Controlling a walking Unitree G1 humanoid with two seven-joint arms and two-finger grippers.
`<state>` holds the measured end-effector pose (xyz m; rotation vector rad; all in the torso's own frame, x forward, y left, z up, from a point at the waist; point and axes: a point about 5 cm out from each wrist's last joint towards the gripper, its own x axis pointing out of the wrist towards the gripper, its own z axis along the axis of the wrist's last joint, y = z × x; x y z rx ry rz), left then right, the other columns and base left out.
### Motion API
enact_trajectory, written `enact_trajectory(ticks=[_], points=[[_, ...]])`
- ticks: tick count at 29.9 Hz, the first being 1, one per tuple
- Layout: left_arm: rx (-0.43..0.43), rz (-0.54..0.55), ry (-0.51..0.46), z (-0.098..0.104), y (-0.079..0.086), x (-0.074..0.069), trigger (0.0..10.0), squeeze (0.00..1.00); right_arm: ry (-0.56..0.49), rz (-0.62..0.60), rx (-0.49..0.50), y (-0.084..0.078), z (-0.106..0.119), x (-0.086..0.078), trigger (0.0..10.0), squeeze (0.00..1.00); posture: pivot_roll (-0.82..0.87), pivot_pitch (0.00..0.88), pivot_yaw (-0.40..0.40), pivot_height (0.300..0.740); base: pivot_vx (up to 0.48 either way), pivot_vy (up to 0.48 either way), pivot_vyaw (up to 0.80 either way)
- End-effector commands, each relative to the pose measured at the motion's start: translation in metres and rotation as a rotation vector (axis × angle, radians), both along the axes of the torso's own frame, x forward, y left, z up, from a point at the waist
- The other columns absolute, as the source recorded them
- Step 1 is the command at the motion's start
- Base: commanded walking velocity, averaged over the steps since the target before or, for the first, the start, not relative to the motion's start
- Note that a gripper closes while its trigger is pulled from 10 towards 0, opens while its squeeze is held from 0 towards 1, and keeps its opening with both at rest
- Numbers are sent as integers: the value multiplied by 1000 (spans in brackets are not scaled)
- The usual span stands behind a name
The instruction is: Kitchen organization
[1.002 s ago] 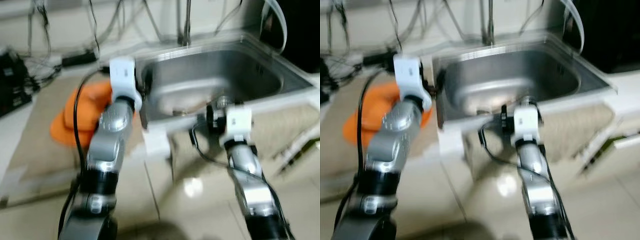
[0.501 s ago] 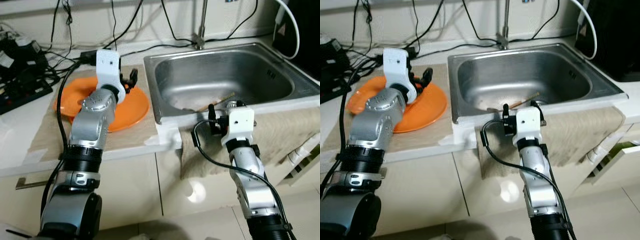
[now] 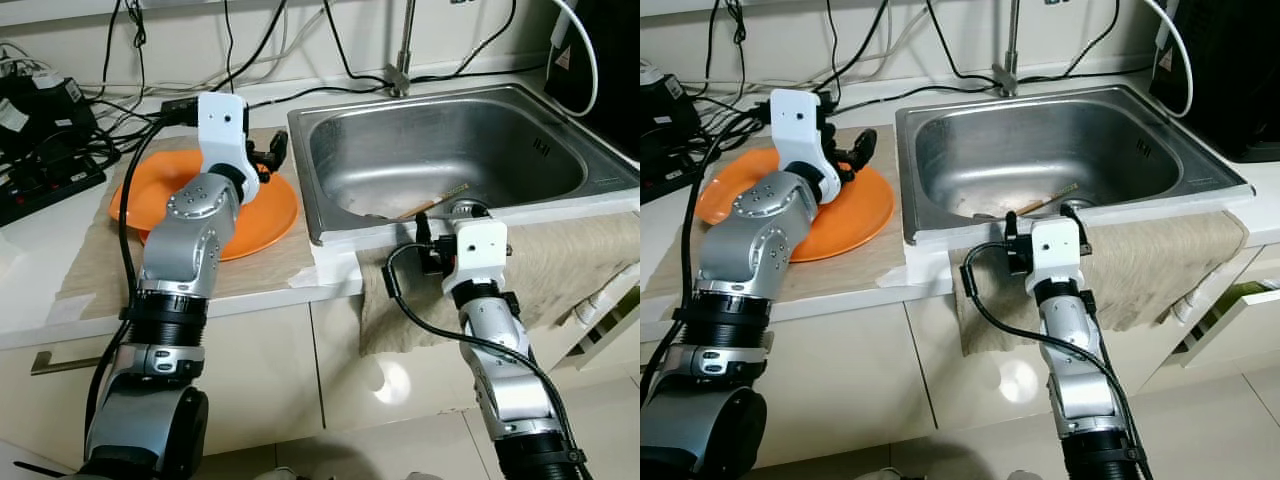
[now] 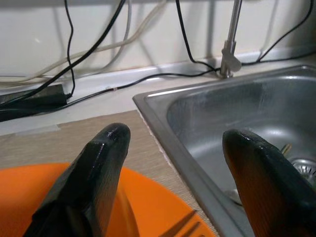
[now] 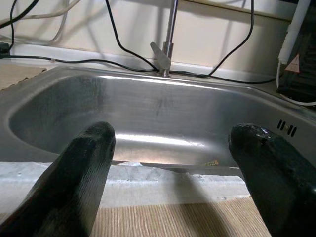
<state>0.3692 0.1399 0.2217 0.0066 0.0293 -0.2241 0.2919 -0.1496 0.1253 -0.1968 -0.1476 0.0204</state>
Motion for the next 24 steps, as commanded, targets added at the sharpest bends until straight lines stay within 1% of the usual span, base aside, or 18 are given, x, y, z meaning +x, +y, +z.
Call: enact_trajectory(ticks=[1,4,7,9,15,24], points=[[37,-16,25,-4,3,0,10000,0,20,2,7,1,-2,-1,10000,0,-47,0,83,740,0,0,0],[45,-16,36,-9,5,1,10000,0,20,3,8,2,-2,-1,10000,0,-43,0,82,740,0,0,0],[64,-9,65,-20,10,5,10000,0,19,8,11,3,-2,0,10000,0,-40,0,79,740,0,0,0],[73,-2,74,-22,12,7,10000,0,17,9,11,3,-1,0,10000,0,-43,0,82,740,0,0,0],[67,4,82,-23,14,6,10000,0,19,8,11,3,-2,0,10000,0,-43,0,81,740,0,0,0],[86,13,47,-19,16,8,10000,0,22,10,8,2,-2,-1,10000,0,-39,0,75,740,0,0,0]])
